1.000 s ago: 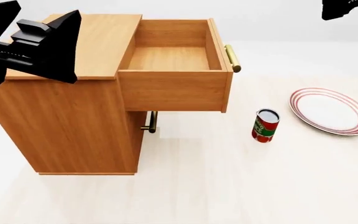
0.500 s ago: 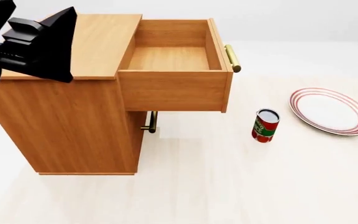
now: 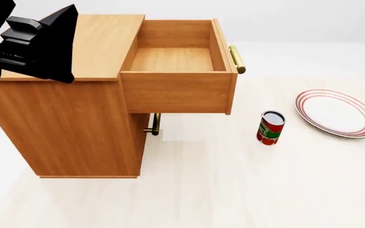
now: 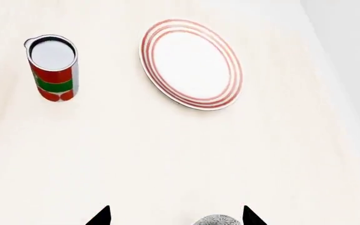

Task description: Put the bowl in the top drawer of the cabinet.

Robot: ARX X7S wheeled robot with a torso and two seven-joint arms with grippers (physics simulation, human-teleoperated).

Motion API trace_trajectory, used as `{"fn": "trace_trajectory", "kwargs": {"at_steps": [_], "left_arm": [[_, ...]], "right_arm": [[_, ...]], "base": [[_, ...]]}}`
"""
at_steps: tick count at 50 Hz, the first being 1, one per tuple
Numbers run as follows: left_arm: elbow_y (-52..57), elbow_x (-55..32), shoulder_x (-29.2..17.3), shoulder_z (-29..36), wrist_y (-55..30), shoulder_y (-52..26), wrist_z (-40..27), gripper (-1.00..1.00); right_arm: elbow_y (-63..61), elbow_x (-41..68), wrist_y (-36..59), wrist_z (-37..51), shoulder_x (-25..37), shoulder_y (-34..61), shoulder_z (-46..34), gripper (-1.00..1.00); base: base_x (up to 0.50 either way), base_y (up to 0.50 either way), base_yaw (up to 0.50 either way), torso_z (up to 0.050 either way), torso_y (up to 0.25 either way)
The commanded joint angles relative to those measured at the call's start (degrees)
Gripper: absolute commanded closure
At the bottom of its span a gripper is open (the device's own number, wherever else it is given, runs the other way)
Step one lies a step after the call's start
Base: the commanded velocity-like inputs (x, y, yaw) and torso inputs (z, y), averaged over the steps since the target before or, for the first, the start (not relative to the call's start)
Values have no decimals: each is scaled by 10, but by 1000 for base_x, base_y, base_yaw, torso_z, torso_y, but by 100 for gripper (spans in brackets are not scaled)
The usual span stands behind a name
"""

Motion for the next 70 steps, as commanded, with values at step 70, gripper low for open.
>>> {"fn": "trace_trajectory", "kwargs": {"at_steps": [70], "left_arm": [[4,13,-7,22,25,18,11,-100]], "right_arm": [[168,-180,-309,-45,-58,-329,-199,-100]], "base": [[0,0,0,0,0]]}}
